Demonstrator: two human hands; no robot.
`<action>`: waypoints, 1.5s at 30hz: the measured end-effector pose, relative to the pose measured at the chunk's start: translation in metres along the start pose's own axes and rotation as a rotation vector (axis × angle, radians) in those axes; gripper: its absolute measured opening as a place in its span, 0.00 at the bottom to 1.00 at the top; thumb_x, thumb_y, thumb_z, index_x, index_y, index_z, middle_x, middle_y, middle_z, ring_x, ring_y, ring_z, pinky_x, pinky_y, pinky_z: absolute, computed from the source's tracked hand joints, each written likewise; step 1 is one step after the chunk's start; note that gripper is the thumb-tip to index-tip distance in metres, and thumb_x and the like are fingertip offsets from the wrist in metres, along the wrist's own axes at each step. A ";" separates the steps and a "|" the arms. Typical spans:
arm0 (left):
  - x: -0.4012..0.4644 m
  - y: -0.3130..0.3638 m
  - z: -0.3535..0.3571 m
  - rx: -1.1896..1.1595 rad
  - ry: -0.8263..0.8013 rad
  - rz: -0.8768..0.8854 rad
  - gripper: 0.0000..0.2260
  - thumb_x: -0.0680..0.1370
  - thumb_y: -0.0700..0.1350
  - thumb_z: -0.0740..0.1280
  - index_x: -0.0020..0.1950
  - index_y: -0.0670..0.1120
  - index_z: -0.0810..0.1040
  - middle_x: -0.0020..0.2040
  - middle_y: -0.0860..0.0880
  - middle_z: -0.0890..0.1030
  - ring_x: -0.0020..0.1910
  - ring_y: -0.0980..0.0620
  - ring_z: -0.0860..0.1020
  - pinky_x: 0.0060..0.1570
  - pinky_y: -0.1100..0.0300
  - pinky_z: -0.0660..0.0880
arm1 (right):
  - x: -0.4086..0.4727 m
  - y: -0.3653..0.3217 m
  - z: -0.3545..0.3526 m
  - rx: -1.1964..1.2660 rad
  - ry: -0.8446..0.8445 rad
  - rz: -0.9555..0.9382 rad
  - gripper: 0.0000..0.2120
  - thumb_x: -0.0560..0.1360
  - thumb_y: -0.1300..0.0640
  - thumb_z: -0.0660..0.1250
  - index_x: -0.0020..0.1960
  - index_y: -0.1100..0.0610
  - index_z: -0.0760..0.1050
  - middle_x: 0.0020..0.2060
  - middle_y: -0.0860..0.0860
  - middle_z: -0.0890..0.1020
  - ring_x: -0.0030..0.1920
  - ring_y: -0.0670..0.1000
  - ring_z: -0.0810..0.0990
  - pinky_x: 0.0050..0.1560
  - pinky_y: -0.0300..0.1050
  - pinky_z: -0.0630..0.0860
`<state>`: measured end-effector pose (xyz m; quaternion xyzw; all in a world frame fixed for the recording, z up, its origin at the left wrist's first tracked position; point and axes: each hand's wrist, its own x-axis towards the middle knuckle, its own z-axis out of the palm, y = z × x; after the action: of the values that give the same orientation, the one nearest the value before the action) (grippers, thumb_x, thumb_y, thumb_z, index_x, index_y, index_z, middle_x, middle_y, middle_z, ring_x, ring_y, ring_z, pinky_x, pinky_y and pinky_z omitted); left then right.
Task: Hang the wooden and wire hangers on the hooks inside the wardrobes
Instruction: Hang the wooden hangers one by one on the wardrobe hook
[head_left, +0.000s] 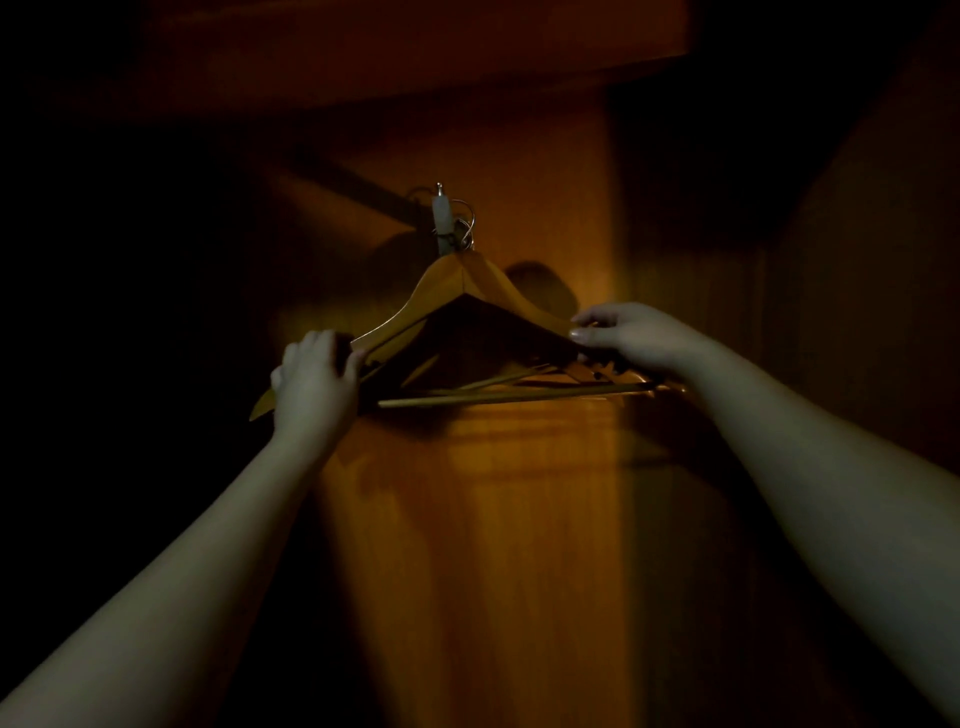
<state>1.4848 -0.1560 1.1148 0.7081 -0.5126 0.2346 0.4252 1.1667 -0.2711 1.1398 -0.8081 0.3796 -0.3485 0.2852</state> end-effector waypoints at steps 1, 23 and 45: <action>-0.001 -0.001 0.000 -0.005 -0.003 0.002 0.15 0.81 0.50 0.61 0.65 0.44 0.74 0.62 0.45 0.75 0.63 0.45 0.70 0.65 0.46 0.66 | 0.000 0.000 0.001 -0.003 -0.002 -0.001 0.05 0.80 0.51 0.64 0.55 0.47 0.75 0.42 0.50 0.82 0.43 0.53 0.78 0.39 0.45 0.70; -0.009 -0.013 0.008 -0.006 -0.019 0.004 0.15 0.82 0.50 0.62 0.63 0.43 0.74 0.61 0.44 0.76 0.62 0.44 0.71 0.64 0.46 0.66 | 0.004 0.004 0.008 -0.113 -0.013 0.021 0.16 0.79 0.47 0.64 0.65 0.49 0.73 0.46 0.43 0.80 0.49 0.49 0.76 0.43 0.42 0.69; 0.010 -0.036 0.004 0.027 -0.230 -0.008 0.34 0.76 0.68 0.60 0.74 0.48 0.64 0.67 0.45 0.75 0.61 0.45 0.77 0.56 0.46 0.77 | 0.019 0.025 0.023 -0.529 0.165 -0.027 0.31 0.80 0.40 0.58 0.78 0.52 0.56 0.78 0.52 0.58 0.76 0.55 0.57 0.75 0.53 0.57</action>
<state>1.5212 -0.1603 1.1074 0.7383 -0.5519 0.1569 0.3547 1.1833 -0.2955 1.1142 -0.8285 0.4686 -0.3055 0.0276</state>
